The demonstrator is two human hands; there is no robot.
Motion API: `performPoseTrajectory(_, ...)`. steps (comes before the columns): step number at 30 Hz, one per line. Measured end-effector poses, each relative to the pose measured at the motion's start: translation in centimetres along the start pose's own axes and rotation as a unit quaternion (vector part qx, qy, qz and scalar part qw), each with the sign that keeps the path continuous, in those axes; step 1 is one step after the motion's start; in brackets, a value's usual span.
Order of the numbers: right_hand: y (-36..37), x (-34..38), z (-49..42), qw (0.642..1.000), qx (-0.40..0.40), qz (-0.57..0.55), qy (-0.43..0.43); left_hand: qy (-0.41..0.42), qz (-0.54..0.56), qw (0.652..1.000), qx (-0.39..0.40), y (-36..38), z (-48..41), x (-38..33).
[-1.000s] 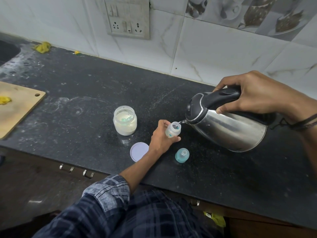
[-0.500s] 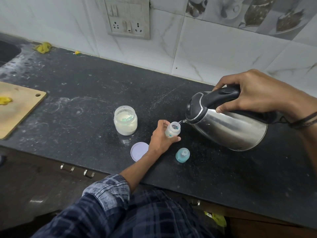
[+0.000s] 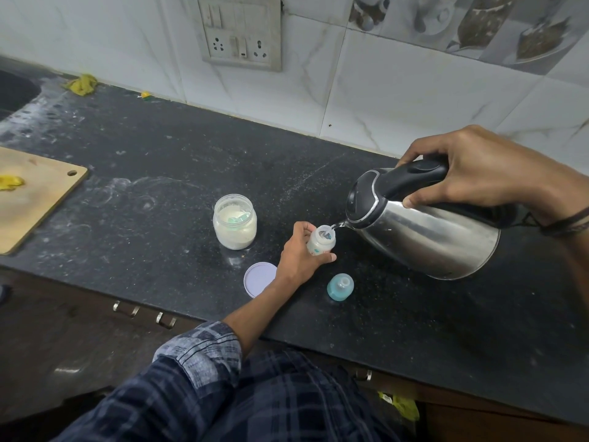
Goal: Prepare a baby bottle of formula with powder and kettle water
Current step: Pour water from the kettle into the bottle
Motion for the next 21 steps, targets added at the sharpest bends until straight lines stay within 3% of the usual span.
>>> performPoseTrajectory(21, 0.05, 0.52, 0.31, 1.0, 0.001, 0.009, -0.003, 0.002, -0.003, 1.0, 0.0, -0.17, 0.14, 0.22)
Point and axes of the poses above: each hand's wrist, its own z-axis away from the middle knuckle, its own y-axis out of the palm, x = y × z, the point moved 10 cm from there along -z, towards the middle knuckle, and after that the axes turned 10 degrees about -x, right-handed, at the moved point
